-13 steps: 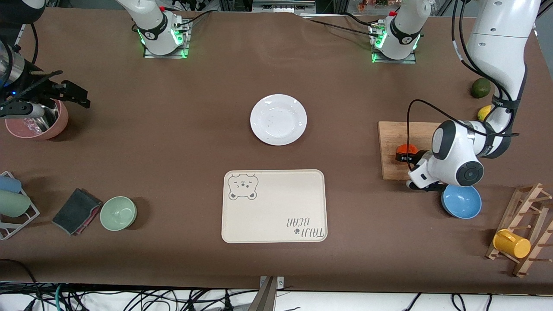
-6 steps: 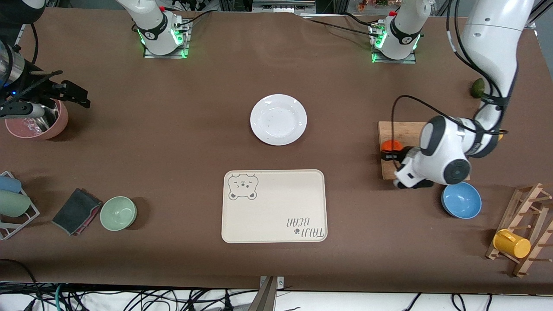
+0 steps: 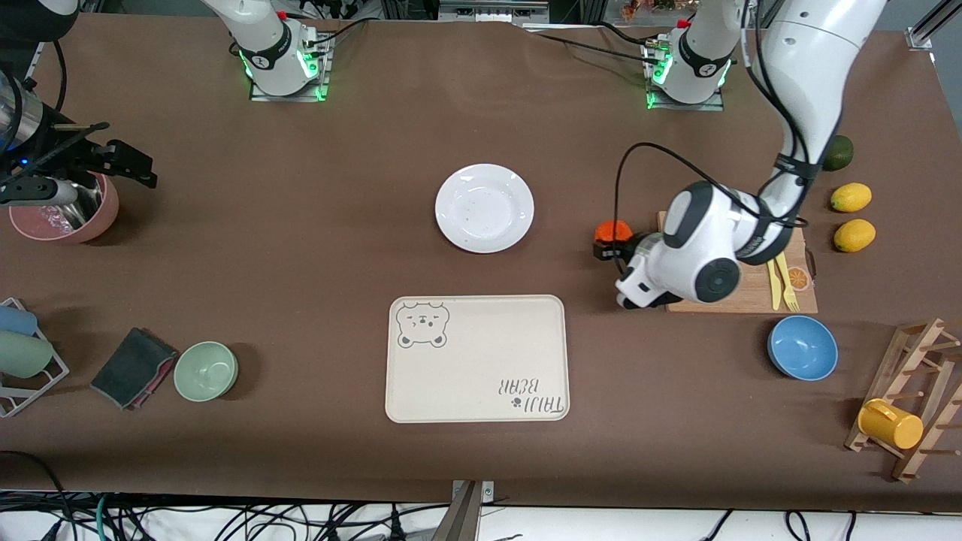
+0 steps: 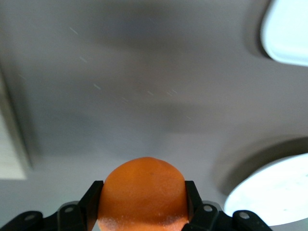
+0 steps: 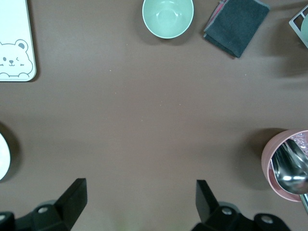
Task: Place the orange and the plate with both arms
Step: 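Carry the orange with the left gripper over the white plate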
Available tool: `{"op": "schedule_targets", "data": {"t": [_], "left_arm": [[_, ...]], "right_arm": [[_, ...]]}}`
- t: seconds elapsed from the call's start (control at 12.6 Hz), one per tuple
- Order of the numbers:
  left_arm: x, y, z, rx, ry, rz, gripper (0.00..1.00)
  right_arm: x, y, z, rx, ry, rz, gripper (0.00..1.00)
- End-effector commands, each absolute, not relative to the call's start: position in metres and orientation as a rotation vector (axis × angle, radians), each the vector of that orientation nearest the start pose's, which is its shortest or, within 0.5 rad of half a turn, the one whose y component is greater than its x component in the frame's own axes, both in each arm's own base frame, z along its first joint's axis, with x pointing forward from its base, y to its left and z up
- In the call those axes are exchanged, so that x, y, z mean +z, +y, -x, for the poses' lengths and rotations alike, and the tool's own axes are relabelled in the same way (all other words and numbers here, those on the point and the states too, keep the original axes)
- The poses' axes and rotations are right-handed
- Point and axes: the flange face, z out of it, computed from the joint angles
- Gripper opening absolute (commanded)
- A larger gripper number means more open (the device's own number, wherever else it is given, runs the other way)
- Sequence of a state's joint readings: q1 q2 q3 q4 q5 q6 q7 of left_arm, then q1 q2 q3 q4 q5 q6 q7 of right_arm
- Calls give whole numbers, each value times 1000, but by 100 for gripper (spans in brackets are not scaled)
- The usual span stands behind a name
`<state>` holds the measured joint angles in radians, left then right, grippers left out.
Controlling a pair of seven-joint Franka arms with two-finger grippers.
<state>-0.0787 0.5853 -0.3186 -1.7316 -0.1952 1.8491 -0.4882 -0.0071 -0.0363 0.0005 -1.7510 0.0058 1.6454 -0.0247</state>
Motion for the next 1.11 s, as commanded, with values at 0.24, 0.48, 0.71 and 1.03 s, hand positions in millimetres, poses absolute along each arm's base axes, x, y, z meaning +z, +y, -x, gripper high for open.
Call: {"op": "schedule_targets", "data": {"t": [0.24,0.48,0.71,1.03], "left_arm": [[244,-398,-495,724,-601,3056,0],[244,-443,-468,646,-692,3066,0],[231,-483,-441,662,-769,3102,1],[207,-483,-445,650,-788,3114,3]], "right_arm": [[569,-2,-541,112,-47,3119,100],[569,0,-541,110,-45,3121,100],[569,-2,-541,109,-50,3119,100],[569,-2,-541,109,-47,3119,100]]}}
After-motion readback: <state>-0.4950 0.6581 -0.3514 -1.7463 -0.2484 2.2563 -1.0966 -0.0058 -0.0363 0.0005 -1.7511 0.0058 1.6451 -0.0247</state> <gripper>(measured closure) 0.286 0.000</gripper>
